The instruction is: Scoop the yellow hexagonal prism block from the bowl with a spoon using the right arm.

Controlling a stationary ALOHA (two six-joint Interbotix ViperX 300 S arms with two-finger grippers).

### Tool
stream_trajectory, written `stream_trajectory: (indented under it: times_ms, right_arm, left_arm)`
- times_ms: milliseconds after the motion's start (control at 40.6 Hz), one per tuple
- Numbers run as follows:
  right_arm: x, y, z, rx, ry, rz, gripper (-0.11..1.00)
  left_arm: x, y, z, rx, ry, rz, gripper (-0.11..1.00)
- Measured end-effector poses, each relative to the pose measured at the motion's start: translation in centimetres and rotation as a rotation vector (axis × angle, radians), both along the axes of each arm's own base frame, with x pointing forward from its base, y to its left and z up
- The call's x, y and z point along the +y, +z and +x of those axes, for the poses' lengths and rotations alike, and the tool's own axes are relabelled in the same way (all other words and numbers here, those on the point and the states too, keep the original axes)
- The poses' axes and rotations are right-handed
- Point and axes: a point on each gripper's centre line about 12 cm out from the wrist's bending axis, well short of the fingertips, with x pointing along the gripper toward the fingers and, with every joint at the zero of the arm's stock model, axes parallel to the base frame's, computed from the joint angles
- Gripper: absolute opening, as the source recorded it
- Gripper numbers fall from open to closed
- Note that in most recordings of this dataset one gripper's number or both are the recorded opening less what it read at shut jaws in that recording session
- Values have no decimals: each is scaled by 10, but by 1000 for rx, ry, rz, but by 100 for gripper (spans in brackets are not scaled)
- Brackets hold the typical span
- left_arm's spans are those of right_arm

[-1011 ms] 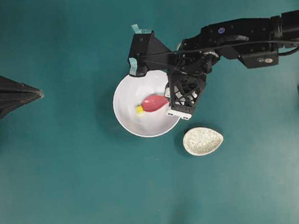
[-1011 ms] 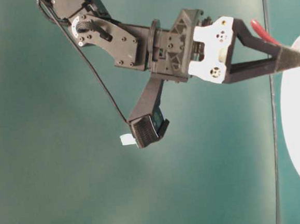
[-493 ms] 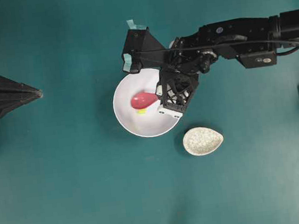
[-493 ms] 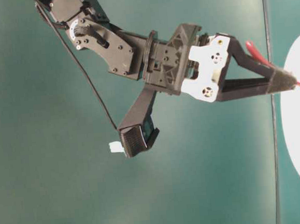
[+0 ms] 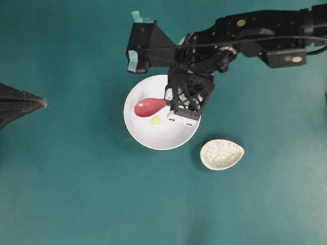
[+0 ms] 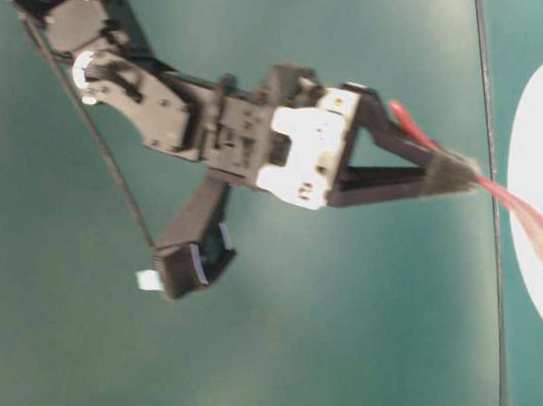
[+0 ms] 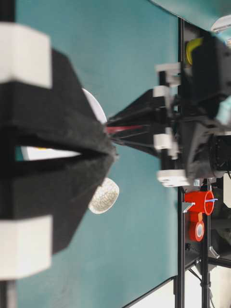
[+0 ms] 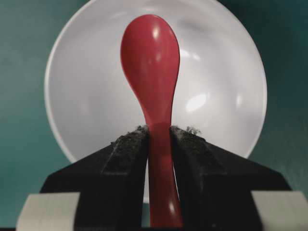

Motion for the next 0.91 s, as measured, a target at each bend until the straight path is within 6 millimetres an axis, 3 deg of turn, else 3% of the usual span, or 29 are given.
stream_trajectory:
  times_ms: [123,345,715,912]
  right_arm:
    - [3,10,-9,45,15,13,24]
    - [7,9,-22,165,-12,58,24]
    - [8,7,-27,216,-69,88,24]
    - [8,-13,-24,266,-69,93,24]
  left_arm:
    - [0,0,0,0,0,0,0]
    - [0,0,0,0,0,0,0]
    - [0,0,0,0,0,0,0]
    - [0,0,0,0,0,0,0]
